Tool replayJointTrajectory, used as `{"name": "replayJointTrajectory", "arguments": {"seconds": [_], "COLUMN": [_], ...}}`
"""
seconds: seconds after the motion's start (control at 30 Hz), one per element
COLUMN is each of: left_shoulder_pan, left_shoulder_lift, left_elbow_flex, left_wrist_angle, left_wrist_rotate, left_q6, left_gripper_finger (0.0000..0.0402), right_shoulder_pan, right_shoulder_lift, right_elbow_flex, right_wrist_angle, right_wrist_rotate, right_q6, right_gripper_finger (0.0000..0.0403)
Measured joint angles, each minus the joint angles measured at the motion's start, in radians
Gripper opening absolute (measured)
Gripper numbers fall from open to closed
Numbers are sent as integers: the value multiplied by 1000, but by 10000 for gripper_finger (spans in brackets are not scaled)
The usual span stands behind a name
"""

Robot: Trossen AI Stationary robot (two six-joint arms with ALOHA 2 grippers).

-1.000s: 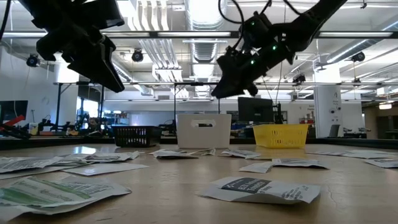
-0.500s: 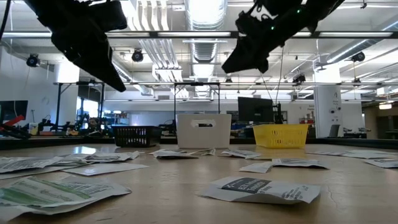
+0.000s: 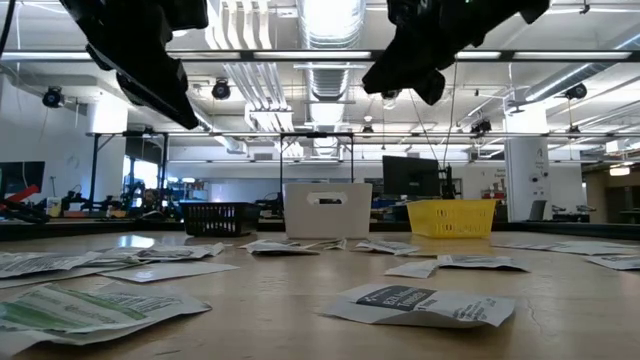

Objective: Pick & Place First Aid Supplies
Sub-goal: Put the green bandage into the yellow basket

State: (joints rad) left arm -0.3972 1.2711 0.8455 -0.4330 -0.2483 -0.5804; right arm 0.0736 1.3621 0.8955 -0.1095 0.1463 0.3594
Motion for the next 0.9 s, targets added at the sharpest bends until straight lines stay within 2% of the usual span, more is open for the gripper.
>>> {"name": "replayJointTrajectory", "arguments": {"seconds": [0.2,0.37,0.67,0.9], "left_shoulder_pan": [-50,-90,-149,-179], "left_shoulder_lift": [49,115,238,328], "left_elbow_flex": [0,0,11,78], "left_wrist_angle": [52,147,226,233], "left_wrist_rotate": [49,103,188,240], "left_q6": [-55,-87,-156,-154], "left_gripper_finger": [147,147,147,147], "right_shoulder_pan": [105,168,213,217], "right_shoulder_lift": [1,2,2,2], "right_elbow_flex": [-6,-23,-39,-39], "right_wrist_angle": [-78,-79,-82,-87], "right_wrist_rotate": [116,165,172,172], "right_q6": [111,189,286,319], "right_gripper_finger": [50,42,38,38]}}
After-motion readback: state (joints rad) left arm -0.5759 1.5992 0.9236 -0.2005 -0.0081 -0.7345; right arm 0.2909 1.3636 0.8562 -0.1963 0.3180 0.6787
